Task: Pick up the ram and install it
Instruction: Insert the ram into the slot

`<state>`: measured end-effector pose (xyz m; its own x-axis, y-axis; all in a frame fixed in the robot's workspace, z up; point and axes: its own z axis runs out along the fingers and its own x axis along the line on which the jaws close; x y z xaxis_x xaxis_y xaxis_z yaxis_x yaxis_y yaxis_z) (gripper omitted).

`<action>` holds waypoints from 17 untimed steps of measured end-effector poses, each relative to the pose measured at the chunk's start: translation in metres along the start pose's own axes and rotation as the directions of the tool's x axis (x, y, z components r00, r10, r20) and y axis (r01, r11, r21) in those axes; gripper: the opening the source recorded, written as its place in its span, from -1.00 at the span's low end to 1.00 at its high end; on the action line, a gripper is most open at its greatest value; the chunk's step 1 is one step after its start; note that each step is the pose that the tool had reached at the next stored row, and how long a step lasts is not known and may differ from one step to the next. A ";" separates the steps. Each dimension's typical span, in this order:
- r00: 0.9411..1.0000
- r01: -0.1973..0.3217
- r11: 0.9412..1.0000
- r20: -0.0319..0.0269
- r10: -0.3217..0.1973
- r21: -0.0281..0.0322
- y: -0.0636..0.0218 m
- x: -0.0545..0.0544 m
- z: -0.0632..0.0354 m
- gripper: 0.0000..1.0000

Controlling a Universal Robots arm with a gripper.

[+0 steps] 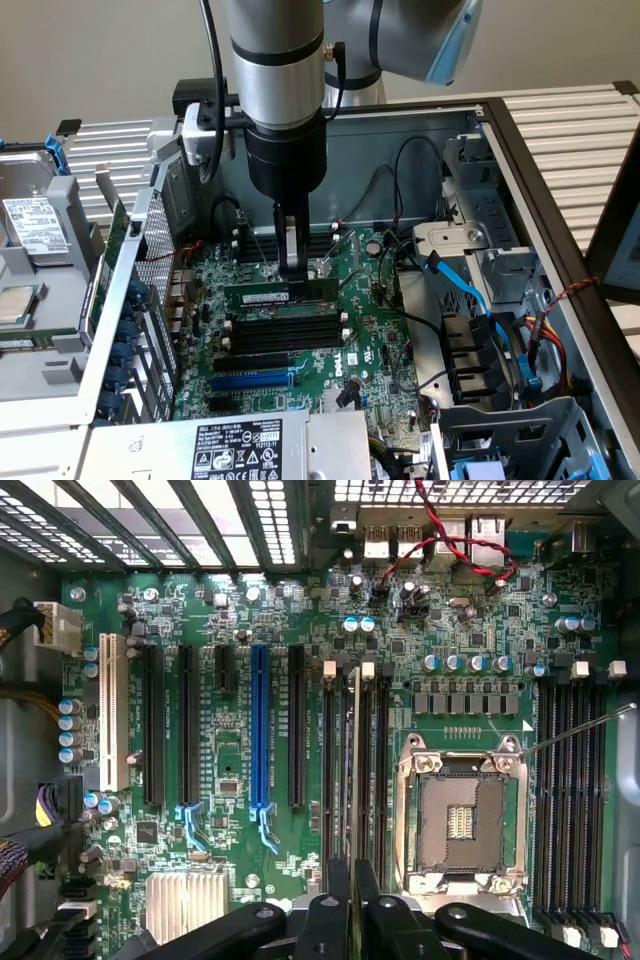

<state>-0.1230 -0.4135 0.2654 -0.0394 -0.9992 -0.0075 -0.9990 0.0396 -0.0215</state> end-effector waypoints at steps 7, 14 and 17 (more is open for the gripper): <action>1.000 0.009 1.000 -0.004 -0.009 0.004 0.0000 0.002 0.0046 -0.73; 1.000 0.029 1.000 -0.003 -0.029 0.004 -0.0001 0.004 0.0083 -0.73; 1.000 0.030 1.000 -0.004 -0.030 0.004 -0.0004 0.004 0.0114 -0.73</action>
<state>-0.1225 -0.4172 0.2540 -0.0097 -0.9999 -0.0029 -0.9996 0.0098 -0.0255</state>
